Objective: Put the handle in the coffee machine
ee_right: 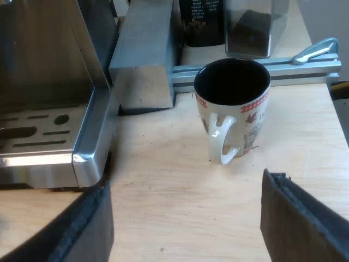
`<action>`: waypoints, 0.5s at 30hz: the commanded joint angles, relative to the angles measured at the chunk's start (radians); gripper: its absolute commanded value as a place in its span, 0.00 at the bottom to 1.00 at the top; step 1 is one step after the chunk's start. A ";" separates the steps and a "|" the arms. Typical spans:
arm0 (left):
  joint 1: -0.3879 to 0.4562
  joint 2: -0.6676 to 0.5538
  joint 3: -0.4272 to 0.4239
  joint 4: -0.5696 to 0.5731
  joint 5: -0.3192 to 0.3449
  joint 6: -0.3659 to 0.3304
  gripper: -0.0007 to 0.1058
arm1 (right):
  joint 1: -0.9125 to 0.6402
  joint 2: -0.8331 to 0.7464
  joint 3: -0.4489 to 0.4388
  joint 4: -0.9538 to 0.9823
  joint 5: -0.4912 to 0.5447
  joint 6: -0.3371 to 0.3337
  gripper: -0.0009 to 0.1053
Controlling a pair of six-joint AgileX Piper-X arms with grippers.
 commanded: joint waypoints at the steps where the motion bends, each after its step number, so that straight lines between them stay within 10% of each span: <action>1: 0.001 -0.118 -0.014 -0.005 0.053 0.003 0.59 | -0.002 -0.027 -0.035 0.013 -0.039 0.000 0.58; 15: -0.012 0.107 -0.082 0.035 0.493 0.004 0.72 | -0.002 0.197 -0.178 0.174 -0.383 -0.002 0.58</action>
